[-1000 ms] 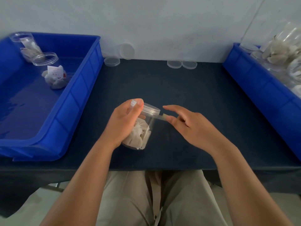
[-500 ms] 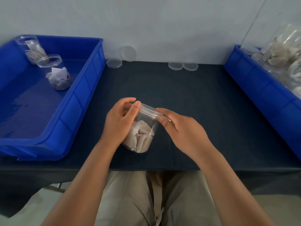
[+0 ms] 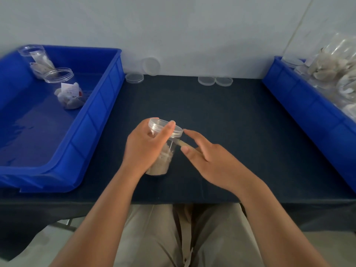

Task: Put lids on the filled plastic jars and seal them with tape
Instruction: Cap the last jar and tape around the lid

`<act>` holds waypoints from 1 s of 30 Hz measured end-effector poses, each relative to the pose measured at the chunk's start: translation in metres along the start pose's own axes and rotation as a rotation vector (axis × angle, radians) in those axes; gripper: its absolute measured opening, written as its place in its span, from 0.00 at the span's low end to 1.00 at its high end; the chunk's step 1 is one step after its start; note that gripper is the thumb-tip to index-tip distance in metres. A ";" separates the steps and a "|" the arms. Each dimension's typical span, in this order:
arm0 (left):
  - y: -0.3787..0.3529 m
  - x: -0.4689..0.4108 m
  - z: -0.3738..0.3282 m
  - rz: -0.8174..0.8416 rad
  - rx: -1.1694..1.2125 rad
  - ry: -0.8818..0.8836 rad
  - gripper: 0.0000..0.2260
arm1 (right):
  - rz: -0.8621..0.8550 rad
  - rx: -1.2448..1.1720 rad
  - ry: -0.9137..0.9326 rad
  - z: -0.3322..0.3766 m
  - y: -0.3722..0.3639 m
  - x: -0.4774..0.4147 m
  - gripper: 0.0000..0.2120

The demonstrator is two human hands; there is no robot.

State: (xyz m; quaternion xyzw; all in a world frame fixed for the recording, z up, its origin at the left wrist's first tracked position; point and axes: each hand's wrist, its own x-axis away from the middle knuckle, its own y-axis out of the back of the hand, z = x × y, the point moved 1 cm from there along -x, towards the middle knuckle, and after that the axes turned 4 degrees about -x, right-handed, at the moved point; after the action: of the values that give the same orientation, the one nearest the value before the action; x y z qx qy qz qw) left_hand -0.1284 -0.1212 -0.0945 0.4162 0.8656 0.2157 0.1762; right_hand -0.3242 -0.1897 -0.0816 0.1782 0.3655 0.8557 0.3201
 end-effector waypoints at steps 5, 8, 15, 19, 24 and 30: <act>0.011 -0.008 0.005 0.148 0.093 -0.044 0.27 | -0.061 0.045 0.026 -0.011 0.010 -0.010 0.24; 0.015 -0.013 0.009 0.245 0.163 -0.011 0.31 | -0.031 0.026 0.024 -0.014 0.015 -0.018 0.26; 0.003 -0.014 0.025 0.481 0.640 0.132 0.32 | -0.046 0.020 0.065 -0.004 -0.001 -0.027 0.28; -0.006 -0.009 0.025 0.368 0.550 0.104 0.32 | -0.102 0.020 0.056 -0.003 0.000 -0.023 0.28; 0.005 -0.004 0.010 0.050 0.153 -0.057 0.17 | -0.163 0.089 0.005 -0.001 0.001 -0.011 0.30; -0.013 0.023 -0.009 0.022 -0.070 0.015 0.48 | -0.241 0.126 0.032 0.014 -0.012 -0.004 0.30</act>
State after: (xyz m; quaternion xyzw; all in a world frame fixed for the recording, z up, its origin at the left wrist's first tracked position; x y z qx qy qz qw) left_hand -0.1554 -0.1123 -0.0966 0.4178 0.8540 0.2509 0.1820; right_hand -0.3089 -0.1784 -0.0816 0.1391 0.4424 0.7892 0.4026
